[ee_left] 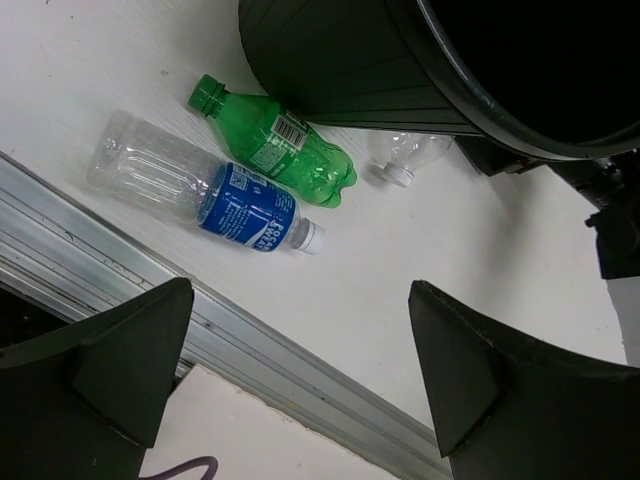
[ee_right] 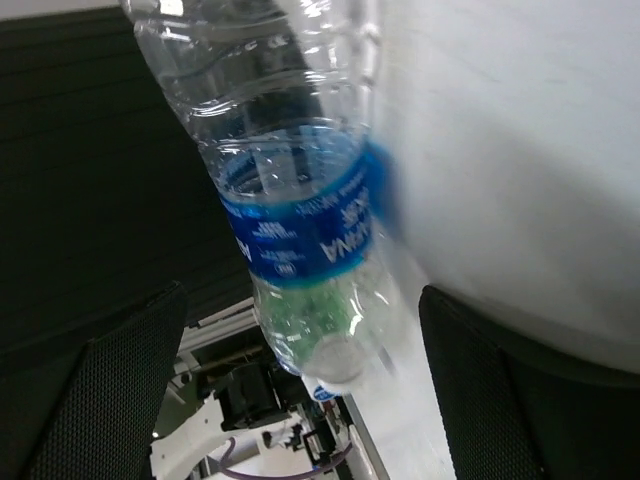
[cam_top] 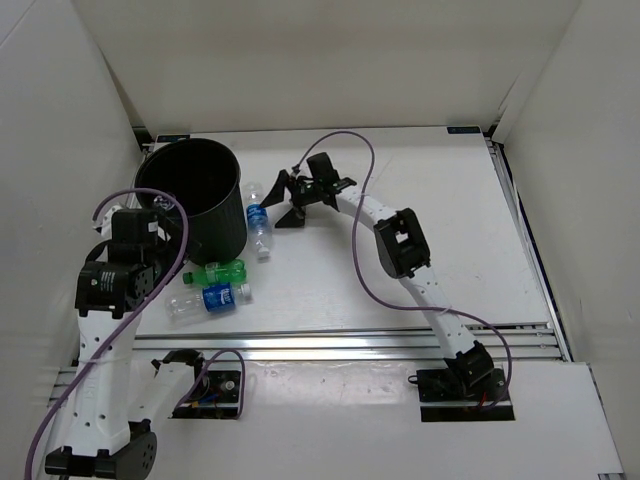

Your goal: Put the plastic bottles in the bin

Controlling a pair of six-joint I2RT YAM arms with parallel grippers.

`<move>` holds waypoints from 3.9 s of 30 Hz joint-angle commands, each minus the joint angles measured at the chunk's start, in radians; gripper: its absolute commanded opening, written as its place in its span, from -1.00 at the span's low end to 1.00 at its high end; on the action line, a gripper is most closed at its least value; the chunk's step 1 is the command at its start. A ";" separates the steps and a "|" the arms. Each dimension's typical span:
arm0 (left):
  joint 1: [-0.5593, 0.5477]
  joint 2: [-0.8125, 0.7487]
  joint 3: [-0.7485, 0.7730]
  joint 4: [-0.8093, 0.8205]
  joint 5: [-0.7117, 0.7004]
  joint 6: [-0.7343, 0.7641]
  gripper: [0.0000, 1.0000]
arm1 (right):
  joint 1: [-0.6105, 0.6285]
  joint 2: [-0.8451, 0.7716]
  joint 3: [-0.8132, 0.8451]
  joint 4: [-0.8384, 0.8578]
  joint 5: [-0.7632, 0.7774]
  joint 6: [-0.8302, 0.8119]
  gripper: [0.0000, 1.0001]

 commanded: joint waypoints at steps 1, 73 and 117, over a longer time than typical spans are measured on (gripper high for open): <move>-0.004 -0.019 0.032 -0.041 -0.037 -0.009 1.00 | 0.025 0.089 0.032 -0.004 0.026 0.056 1.00; -0.004 -0.144 -0.003 0.003 -0.107 0.055 1.00 | 0.079 -0.126 -0.192 0.143 0.051 0.007 -0.66; -0.004 -0.341 -0.204 0.156 0.128 0.101 1.00 | 0.441 -1.015 0.113 0.229 1.160 -0.946 1.00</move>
